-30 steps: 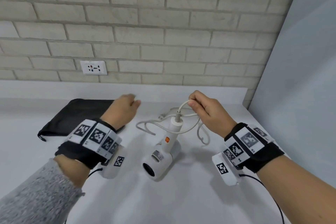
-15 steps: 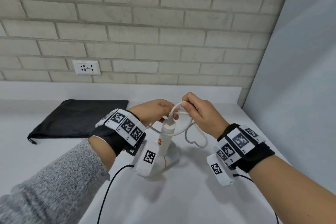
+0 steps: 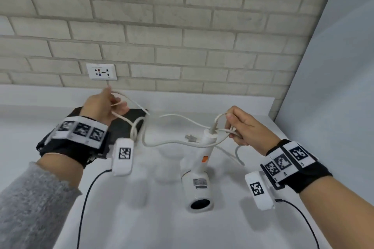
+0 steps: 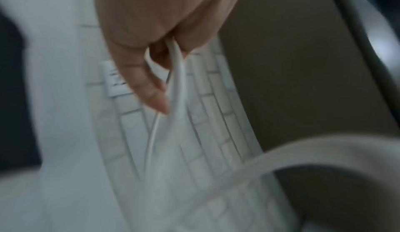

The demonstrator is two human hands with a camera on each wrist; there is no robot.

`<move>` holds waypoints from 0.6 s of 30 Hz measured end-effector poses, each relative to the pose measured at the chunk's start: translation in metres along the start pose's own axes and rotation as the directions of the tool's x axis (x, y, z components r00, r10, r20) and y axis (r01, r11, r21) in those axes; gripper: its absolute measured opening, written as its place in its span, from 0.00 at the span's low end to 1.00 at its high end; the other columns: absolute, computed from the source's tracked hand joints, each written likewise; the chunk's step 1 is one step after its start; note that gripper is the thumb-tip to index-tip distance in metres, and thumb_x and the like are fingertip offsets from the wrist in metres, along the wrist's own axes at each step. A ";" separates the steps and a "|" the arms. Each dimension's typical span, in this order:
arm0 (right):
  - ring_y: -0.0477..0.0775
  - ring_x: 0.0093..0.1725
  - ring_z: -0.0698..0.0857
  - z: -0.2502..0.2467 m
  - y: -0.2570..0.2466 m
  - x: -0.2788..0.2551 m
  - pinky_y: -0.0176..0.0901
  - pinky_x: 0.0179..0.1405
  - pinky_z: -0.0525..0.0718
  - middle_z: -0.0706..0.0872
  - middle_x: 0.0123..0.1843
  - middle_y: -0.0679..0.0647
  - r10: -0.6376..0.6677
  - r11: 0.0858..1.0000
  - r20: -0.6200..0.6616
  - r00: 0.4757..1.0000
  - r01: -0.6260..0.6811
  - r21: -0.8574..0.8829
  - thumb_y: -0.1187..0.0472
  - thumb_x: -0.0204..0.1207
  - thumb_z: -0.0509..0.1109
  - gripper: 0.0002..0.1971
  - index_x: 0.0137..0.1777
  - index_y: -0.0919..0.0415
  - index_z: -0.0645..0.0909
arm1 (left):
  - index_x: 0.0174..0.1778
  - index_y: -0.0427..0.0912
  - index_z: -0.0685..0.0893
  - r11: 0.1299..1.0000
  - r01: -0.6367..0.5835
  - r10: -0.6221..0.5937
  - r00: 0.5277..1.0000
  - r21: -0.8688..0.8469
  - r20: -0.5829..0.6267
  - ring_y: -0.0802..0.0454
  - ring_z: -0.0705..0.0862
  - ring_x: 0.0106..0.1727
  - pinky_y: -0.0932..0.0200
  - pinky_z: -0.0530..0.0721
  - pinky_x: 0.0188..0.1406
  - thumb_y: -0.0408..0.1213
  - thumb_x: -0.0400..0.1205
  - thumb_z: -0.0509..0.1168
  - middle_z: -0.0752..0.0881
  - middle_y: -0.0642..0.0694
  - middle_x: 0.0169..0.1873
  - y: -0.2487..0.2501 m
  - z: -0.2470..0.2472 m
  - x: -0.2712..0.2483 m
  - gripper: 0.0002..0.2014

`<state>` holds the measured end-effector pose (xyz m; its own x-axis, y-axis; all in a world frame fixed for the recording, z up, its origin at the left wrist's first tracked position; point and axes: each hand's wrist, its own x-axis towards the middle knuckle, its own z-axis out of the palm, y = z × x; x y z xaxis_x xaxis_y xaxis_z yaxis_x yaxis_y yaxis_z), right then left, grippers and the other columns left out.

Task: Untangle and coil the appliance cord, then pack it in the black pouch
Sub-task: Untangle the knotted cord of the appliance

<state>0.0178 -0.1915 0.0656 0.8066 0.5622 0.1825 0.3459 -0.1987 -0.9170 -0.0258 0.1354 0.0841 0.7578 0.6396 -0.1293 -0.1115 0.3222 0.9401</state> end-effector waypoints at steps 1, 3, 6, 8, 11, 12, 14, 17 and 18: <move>0.41 0.17 0.63 0.003 -0.004 0.003 0.30 0.15 0.61 0.71 0.30 0.55 -0.030 0.999 -0.006 1.000 0.029 -0.017 0.59 0.84 0.52 0.12 0.38 0.58 0.67 | 0.35 0.33 0.76 0.945 -0.090 0.091 0.996 0.314 0.010 0.46 0.81 0.34 0.61 0.86 0.22 0.44 0.84 0.57 0.79 0.41 0.33 -0.005 0.006 -0.004 0.19; 0.39 0.19 0.65 0.008 -0.010 0.009 0.28 0.17 0.64 0.70 0.29 0.55 -0.114 0.989 -0.026 0.993 0.110 -0.102 0.60 0.83 0.53 0.12 0.37 0.57 0.68 | 0.43 0.27 0.80 0.463 -0.248 0.224 0.962 0.851 0.159 0.38 0.82 0.41 0.54 0.85 0.40 0.46 0.82 0.59 0.84 0.33 0.42 -0.008 0.019 -0.015 0.20; 0.39 0.24 0.68 0.016 -0.015 0.014 0.25 0.24 0.68 0.70 0.28 0.53 -0.222 0.962 -0.050 0.974 0.211 -0.176 0.62 0.83 0.55 0.11 0.37 0.56 0.69 | 0.65 0.30 0.73 -0.016 -0.427 0.104 0.899 0.904 0.426 0.36 0.76 0.65 0.45 0.73 0.68 0.49 0.80 0.60 0.71 0.32 0.68 -0.021 0.043 -0.034 0.26; 0.38 0.25 0.68 0.021 -0.017 0.016 0.24 0.25 0.69 0.69 0.29 0.53 -0.254 0.956 -0.055 0.966 0.242 -0.165 0.63 0.82 0.55 0.11 0.37 0.57 0.69 | 0.75 0.41 0.66 0.073 -0.622 0.024 0.783 0.780 0.622 0.41 0.67 0.75 0.51 0.64 0.76 0.45 0.82 0.59 0.62 0.40 0.77 -0.030 0.062 -0.051 0.26; 0.39 0.24 0.70 0.025 -0.018 0.019 0.25 0.26 0.69 0.75 0.29 0.57 -0.285 0.947 -0.051 0.957 0.273 -0.169 0.63 0.82 0.56 0.11 0.37 0.57 0.69 | 0.68 0.45 0.76 0.423 -0.718 -0.128 0.557 0.553 0.821 0.53 0.72 0.71 0.70 0.67 0.62 0.40 0.85 0.53 0.76 0.47 0.69 -0.040 0.089 -0.071 0.17; 0.39 0.24 0.71 0.025 -0.018 0.019 0.25 0.27 0.69 0.79 0.30 0.57 -0.294 0.944 -0.050 0.954 0.282 -0.172 0.63 0.82 0.56 0.11 0.37 0.57 0.70 | 0.61 0.45 0.81 0.572 -0.638 -0.197 0.503 0.515 0.842 0.53 0.76 0.66 0.71 0.70 0.59 0.40 0.85 0.52 0.81 0.47 0.62 -0.041 0.095 -0.075 0.15; 0.39 0.23 0.73 0.023 -0.017 0.018 0.25 0.27 0.69 0.79 0.27 0.45 -0.300 0.939 -0.059 0.952 0.284 -0.193 0.64 0.82 0.57 0.11 0.37 0.56 0.70 | 0.46 0.45 0.85 0.760 -0.458 -0.269 0.423 0.460 0.865 0.51 0.80 0.54 0.65 0.74 0.57 0.38 0.85 0.53 0.86 0.45 0.45 -0.046 0.103 -0.073 0.13; 0.41 0.22 0.71 0.017 -0.012 0.013 0.29 0.22 0.70 0.74 0.28 0.48 -0.254 0.947 -0.071 0.965 0.232 -0.224 0.61 0.82 0.56 0.10 0.38 0.55 0.70 | 0.31 0.45 0.84 0.876 -0.307 -0.237 0.401 0.373 0.885 0.56 0.76 0.33 0.65 0.75 0.40 0.35 0.83 0.56 0.81 0.52 0.27 -0.053 0.106 -0.064 0.17; 0.45 0.21 0.73 0.015 -0.010 0.011 0.33 0.22 0.72 0.75 0.29 0.50 -0.229 0.952 -0.075 0.970 0.208 -0.225 0.60 0.82 0.56 0.10 0.38 0.55 0.70 | 0.27 0.46 0.83 0.890 -0.291 -0.216 0.413 0.352 0.885 0.58 0.73 0.29 0.66 0.74 0.36 0.35 0.83 0.56 0.77 0.52 0.24 -0.053 0.107 -0.061 0.18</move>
<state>0.0160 -0.1707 0.0719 0.7393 0.5311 0.4139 0.6048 -0.2533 -0.7550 0.0024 0.0045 0.0758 0.9057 -0.4232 0.0232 -0.0931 -0.1453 0.9850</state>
